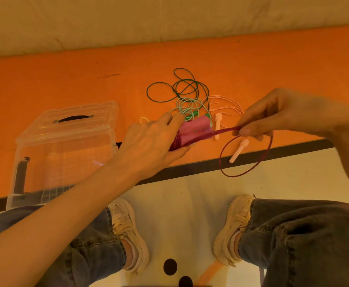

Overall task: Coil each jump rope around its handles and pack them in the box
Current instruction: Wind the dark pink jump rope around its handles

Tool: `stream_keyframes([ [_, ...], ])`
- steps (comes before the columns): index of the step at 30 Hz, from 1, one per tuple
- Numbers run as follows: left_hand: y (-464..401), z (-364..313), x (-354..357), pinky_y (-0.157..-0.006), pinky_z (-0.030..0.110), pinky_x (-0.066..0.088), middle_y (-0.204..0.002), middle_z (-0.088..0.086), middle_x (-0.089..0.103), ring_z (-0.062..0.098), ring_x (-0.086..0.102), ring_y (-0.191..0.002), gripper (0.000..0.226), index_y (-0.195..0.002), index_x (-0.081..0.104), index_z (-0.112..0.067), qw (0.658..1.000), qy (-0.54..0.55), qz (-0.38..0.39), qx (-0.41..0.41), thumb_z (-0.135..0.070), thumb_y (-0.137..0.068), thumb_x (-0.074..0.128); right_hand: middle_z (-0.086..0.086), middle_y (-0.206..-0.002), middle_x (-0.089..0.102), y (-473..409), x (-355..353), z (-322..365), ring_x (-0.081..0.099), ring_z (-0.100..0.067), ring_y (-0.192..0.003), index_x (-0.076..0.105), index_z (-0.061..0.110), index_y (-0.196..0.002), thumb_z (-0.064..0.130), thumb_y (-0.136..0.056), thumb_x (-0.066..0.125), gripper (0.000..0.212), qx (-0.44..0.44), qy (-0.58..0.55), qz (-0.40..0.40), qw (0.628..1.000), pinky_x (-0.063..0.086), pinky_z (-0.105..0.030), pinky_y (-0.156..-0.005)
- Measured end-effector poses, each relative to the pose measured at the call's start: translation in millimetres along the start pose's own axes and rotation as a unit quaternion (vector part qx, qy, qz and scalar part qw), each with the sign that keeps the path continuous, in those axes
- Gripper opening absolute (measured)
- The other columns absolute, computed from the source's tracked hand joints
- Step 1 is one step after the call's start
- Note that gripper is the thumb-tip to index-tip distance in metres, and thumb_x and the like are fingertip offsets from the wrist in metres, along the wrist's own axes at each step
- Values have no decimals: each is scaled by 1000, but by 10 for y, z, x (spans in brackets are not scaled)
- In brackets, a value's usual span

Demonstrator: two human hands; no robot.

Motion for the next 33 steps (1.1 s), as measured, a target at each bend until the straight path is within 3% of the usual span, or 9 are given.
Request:
stream_keyframes([
  [3, 45, -23, 48, -61, 45, 53, -92, 1, 61, 24, 61, -59, 53, -115, 54, -18, 999, 18, 26, 10, -60, -86, 36, -5, -65, 66, 131, -172, -59, 53, -11, -60, 78, 31, -78, 50, -61, 80, 26, 11, 41, -41, 998, 46, -20, -56],
  [7, 50, -64, 84, -60, 40, 51, -100, 1, 58, 25, 63, -71, 52, -126, 48, -21, 997, 37, 55, 28, -57, -89, 44, -1, -65, 67, 119, -196, -8, 54, -8, -60, 75, 24, -79, 38, -66, 67, 20, -25, 50, -123, 991, 45, -15, -54],
  [11, -1, -52, 71, -50, 32, 46, -97, -3, 60, 23, 63, -72, 66, -130, 49, -25, 996, 42, 69, 29, -65, -82, 29, 3, -64, 65, 77, -201, 90, 55, 1, -60, 71, 22, -84, 36, -73, 64, 20, -75, 83, -213, 970, 45, -11, -55],
  [15, -22, -101, 109, -56, 34, 51, -108, -5, 64, 20, 64, -83, 73, -134, 47, -26, 990, 80, 91, 65, -70, -80, 25, -2, -75, 68, -19, -148, 140, 60, -7, -67, 68, 26, -86, 35, -80, 64, 12, -125, 102, -285, 945, 47, -22, -59],
  [18, -19, -140, 130, -56, 29, 43, -119, -5, 62, 19, 63, -88, 69, -141, 39, -24, 987, 97, 107, 73, -66, -87, 39, -7, -74, 67, -109, -124, 147, 59, -13, -66, 69, 20, -89, 25, -85, 67, 6, -146, 88, -319, 932, 46, -29, -62],
  [21, -22, -175, 83, -49, 26, 35, -115, -4, 61, 14, 56, -69, 85, -153, 9, -19, 985, 94, 125, 75, -63, -88, 41, -4, -73, 66, -210, -108, 141, 56, -5, -65, 71, 16, -90, 20, -86, 68, 7, -149, 76, -329, 929, 45, -24, -61],
  [25, 7, -222, 12, -46, 23, 36, -82, -10, 41, 3, 36, -50, 102, -146, -29, -15, 983, 91, 142, 67, -64, -87, 39, -12, -75, 67, -317, -90, 109, 56, -8, -65, 72, 15, -89, 22, -86, 68, 8, -135, 73, -327, 932, 45, -30, -62],
  [29, 35, -235, -31, -46, 26, 32, -80, -11, 42, 5, 36, -49, 103, -143, -34, -19, 982, 103, 145, 70, -65, -86, 38, -7, -74, 68, -357, -78, 85, 56, -3, -63, 73, 16, -89, 24, -86, 68, 10, -129, 78, -318, 936, 46, -23, -60],
  [33, 32, -254, -104, -44, 27, 29, -84, -10, 55, 8, 33, -46, 100, -151, -19, -18, 983, 118, 108, 90, -66, -87, 41, 1, -68, 65, -393, -74, 52, 54, -2, -60, 72, 21, -87, 24, -86, 68, 5, -120, 75, -307, 941, 43, -19, -57],
])
Point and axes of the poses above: each hand's wrist, its own y-axis away from the middle knuckle, its own x-axis out of the palm, z = x × y, the point moved 4 cm from there along -y, towards the middle knuckle
